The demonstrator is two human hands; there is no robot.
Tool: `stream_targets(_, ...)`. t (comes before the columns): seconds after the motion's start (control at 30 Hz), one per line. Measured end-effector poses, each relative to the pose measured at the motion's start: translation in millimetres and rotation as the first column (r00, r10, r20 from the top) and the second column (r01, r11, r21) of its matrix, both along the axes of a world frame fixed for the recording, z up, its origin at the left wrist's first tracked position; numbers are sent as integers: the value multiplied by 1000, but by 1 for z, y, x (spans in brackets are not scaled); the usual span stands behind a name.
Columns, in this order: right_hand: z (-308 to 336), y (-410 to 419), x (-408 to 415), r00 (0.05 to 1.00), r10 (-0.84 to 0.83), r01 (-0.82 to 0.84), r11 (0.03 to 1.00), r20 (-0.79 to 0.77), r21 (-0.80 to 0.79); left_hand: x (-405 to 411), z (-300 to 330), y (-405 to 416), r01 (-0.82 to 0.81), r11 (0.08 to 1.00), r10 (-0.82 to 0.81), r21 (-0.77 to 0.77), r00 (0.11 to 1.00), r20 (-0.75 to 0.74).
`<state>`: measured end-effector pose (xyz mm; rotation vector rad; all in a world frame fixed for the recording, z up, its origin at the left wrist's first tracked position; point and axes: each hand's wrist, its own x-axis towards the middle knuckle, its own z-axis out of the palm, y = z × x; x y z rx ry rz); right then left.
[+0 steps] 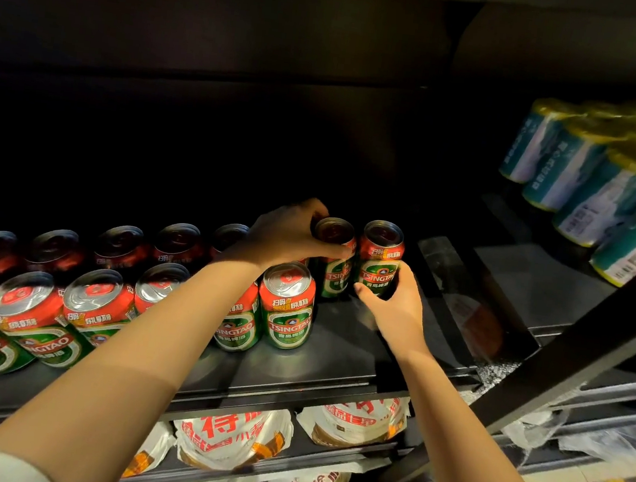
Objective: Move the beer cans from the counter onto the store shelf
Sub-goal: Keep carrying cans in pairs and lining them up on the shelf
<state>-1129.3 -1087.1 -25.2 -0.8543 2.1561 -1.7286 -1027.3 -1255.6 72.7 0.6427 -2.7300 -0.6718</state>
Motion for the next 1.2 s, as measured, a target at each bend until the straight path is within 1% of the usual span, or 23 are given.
stream_targets(0.07, 0, 0, 0, 1000, 9, -10, 1000, 11, 17, 0, 1, 1, -13, 1000, 13, -20, 1000, -11)
stream_targets(0.4, 0, 0, 0, 1000, -7, 7, 1000, -9, -5, 2, 1, -1, 71, 995, -67, 70, 996, -52)
stream_targets(0.6, 3, 2, -1, 999, 5, -5, 1000, -31, 24, 3, 2, -1, 98, 991, -93, 94, 994, -61)
stream_targets(0.9, 0, 1, -4, 999, 36, -35, 998, -27, 51, 4, 4, 0, 100, 990, -95, 95, 994, -62)
stream_targets(1.0, -1, 0, -4, 999, 38, -36, 997, -30, 66, 3, 5, 1, 96, 988, -90, 118, 994, -55)
stream_targets(1.2, -1, -2, -4, 999, 24, -21, 997, -42, 71, 2, 3, 0, 87, 991, -81, 106, 995, -54)
